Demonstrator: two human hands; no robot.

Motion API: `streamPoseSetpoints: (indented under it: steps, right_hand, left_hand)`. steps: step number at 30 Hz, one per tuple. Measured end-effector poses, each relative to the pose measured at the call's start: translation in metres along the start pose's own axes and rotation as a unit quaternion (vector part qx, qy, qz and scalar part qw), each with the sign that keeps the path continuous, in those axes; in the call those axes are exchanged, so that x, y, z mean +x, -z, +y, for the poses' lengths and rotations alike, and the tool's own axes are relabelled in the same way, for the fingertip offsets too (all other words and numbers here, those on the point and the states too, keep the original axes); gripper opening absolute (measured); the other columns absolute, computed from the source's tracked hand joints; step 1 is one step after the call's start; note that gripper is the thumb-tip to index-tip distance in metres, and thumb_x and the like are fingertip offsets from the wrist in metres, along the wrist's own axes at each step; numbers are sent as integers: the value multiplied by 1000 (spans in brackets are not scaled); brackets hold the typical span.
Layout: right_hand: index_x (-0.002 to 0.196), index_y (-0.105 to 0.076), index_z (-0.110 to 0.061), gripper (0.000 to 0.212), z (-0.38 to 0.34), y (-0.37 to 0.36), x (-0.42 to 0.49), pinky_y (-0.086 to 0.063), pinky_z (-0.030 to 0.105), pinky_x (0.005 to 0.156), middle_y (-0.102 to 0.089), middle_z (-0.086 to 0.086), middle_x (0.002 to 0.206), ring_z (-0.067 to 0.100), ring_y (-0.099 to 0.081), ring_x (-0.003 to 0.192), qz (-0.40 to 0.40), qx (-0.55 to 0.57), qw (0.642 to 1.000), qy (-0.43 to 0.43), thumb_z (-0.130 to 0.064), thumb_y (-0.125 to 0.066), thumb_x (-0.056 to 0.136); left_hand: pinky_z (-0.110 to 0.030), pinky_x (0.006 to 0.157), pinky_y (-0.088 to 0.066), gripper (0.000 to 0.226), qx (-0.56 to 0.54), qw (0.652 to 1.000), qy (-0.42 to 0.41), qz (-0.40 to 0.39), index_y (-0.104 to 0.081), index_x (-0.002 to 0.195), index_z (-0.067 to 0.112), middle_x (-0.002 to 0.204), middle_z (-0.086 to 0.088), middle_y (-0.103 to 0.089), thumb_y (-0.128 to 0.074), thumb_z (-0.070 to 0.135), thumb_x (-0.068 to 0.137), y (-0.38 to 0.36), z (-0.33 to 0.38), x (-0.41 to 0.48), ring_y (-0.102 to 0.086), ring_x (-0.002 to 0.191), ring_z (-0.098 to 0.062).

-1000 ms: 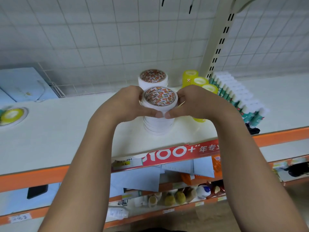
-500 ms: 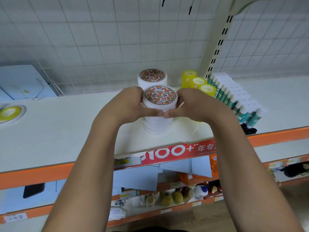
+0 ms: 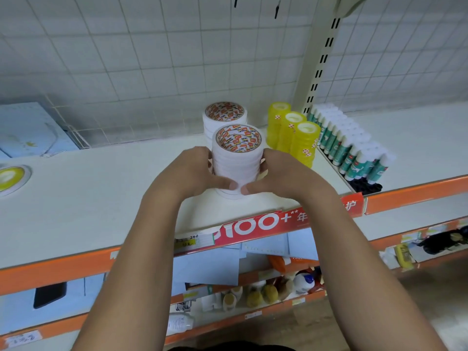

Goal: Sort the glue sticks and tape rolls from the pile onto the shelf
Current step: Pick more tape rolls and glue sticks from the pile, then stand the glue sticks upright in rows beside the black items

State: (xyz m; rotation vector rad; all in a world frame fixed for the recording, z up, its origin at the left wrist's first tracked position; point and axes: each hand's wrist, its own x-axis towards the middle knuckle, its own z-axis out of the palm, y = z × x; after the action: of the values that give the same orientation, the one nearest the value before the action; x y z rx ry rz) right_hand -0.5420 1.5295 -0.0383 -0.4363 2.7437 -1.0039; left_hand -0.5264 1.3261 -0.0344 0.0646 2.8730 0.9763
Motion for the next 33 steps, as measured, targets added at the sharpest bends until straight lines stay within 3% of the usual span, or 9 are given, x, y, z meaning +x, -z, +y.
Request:
streamPoseSetpoints:
  steps: [5, 15, 18, 21, 22, 28, 33]
  right_hand:
    - [127, -44, -15, 88, 3, -17, 4, -52, 39, 88, -61, -1, 121, 19, -58, 106, 28, 18, 999, -8, -35, -92, 57]
    - [129, -43, -15, 87, 1, -16, 15, -51, 37, 88, -60, -1, 123, 18, -57, 108, 34, 36, 999, -14, -34, -92, 59]
    - [121, -47, -13, 75, 0, -14, 6, -48, 32, 77, -58, -2, 113, 17, -56, 100, 14, 6, 999, -45, -37, -89, 64]
    - [91, -47, -14, 45, -1, -18, -13, -34, 25, 59, -51, 0, 96, 19, -48, 91, -6, -114, 990, -76, -44, -78, 76]
    - [91, -50, -13, 42, -5, -21, -19, -33, 25, 59, -53, 2, 99, 21, -49, 92, -3, -136, 988, -75, -46, -74, 80]
    - [100, -64, -17, 25, -66, -55, -21, -41, 30, 73, -63, -1, 100, 18, -57, 95, -24, -121, 990, 71, -39, -62, 90]
    - [105, -65, -20, 22, -132, -108, 7, -50, 34, 82, -67, -3, 96, 16, -60, 89, -25, -60, 983, 172, -35, -65, 88]
  left_hand:
    - [-20, 60, -43, 64, -26, 1000, -4, 14, -58, 111, 23, 88, 13, -60, -91, 38, 58, -17, -9, 3, -58, 78, -4]
    - [-18, 59, -41, 56, -22, 999, -10, 24, -58, 104, 23, 83, 16, -58, -90, 37, 61, -14, -8, 13, -56, 75, 1]
    - [-26, 67, -50, 61, -8, 1000, 15, 8, -58, 109, 18, 94, 7, -63, -89, 40, 61, -17, -11, 10, -60, 81, -8]
    - [-34, 76, -50, 66, 32, 997, 64, -9, -54, 115, 13, 101, 0, -63, -85, 44, 66, -17, -20, 0, -60, 88, -17]
    - [-32, 76, -48, 64, 40, 997, 70, -7, -55, 117, 13, 103, 0, -63, -83, 46, 69, -15, -24, -5, -60, 90, -18]
    - [-31, 80, -44, 44, 85, 993, 83, 17, -61, 117, 18, 110, 0, -63, -68, 47, 85, 20, -57, -44, -57, 96, -19]
    - [-41, 92, -48, 39, 88, 982, 127, 106, -62, 117, 17, 116, -4, -62, -65, 43, 88, 59, -109, -94, -58, 102, -24]
